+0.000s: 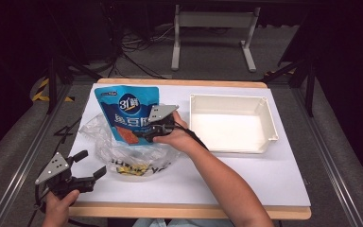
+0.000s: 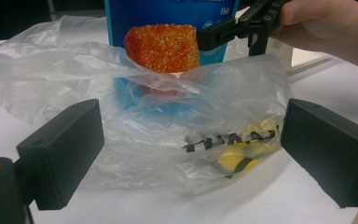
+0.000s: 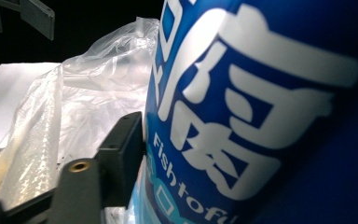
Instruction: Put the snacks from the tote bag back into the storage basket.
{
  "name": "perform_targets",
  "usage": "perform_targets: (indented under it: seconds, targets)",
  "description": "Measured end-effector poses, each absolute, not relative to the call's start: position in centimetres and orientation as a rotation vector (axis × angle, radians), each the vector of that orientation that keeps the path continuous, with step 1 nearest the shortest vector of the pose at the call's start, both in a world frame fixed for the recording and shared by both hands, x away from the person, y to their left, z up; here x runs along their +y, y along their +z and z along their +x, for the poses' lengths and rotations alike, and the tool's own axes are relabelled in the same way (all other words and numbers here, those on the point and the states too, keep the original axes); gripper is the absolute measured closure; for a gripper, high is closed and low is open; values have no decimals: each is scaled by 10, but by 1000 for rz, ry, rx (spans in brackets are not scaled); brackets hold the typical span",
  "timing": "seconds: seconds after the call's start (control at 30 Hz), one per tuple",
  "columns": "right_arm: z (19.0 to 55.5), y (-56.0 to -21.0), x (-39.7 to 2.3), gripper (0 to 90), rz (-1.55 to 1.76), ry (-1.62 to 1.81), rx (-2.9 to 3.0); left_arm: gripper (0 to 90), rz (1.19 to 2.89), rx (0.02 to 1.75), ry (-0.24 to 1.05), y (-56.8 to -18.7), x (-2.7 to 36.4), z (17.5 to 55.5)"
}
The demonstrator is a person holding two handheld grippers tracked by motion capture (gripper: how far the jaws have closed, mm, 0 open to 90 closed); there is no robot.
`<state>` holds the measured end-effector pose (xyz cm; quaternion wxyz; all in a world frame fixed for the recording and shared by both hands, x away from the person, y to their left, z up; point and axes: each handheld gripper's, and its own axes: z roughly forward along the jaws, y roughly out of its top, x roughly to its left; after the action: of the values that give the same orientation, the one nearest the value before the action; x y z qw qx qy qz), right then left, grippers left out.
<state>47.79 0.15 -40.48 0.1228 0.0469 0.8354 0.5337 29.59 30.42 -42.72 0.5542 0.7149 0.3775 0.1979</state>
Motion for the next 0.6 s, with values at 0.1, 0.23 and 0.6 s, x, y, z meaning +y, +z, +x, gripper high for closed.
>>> perform_targets:
  seconds: [0.1,0.23,0.6]
  targets:
    - [477,-405,1,454,141,1547,2439,67,1686,896,464,-428,304,296]
    - [479,-405,0,479,152,1552,2444,66,1679,897,467,-428,304,296]
    - [477,-404,2,521,173,1532,2438,66,1687,896,460,-428,304,297]
